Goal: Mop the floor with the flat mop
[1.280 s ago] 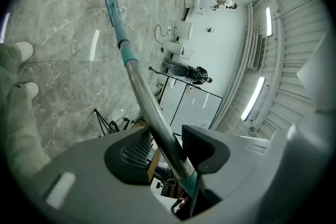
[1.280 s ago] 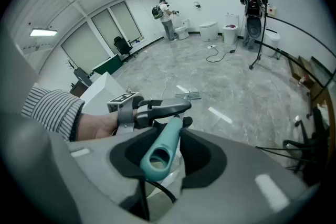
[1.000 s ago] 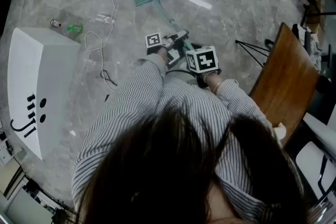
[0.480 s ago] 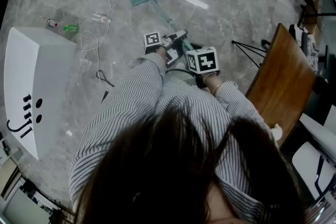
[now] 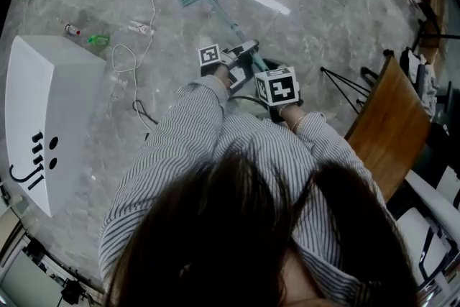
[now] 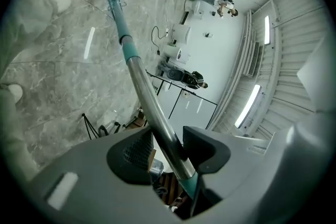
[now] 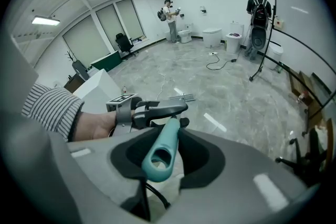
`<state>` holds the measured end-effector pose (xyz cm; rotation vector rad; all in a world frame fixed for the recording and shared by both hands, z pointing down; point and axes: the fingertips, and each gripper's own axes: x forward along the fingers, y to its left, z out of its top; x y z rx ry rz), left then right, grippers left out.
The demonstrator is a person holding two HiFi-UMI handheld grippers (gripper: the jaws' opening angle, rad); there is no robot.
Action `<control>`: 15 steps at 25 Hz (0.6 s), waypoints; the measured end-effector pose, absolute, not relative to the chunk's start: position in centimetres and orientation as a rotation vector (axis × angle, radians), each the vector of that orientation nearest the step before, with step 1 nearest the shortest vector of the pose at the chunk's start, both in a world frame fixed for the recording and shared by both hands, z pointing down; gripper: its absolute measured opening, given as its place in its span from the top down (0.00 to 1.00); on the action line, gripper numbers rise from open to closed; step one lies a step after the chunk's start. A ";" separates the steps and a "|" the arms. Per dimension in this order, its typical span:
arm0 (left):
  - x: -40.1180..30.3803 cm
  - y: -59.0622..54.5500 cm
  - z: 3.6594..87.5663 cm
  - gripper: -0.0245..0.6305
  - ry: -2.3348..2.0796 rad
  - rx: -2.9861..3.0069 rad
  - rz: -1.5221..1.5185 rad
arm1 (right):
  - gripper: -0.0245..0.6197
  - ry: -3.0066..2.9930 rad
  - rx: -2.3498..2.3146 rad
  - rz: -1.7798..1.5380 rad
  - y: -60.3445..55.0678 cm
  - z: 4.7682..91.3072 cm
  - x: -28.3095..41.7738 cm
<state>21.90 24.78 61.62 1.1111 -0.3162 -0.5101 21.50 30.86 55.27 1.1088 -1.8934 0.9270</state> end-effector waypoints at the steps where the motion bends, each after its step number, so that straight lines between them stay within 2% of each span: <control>1: 21.4 23.4 61.9 0.68 -0.317 1.106 -0.509 | 0.78 -1.893 1.103 0.929 29.5 55.5 21.0; 6: 17.3 14.8 63.0 0.70 -0.333 1.095 -0.465 | 0.78 -1.874 1.118 0.995 20.8 56.7 16.9; 15: 5.0 -5.1 64.3 0.70 -0.437 1.039 -0.436 | 0.78 -1.866 1.191 1.068 0.8 55.9 4.7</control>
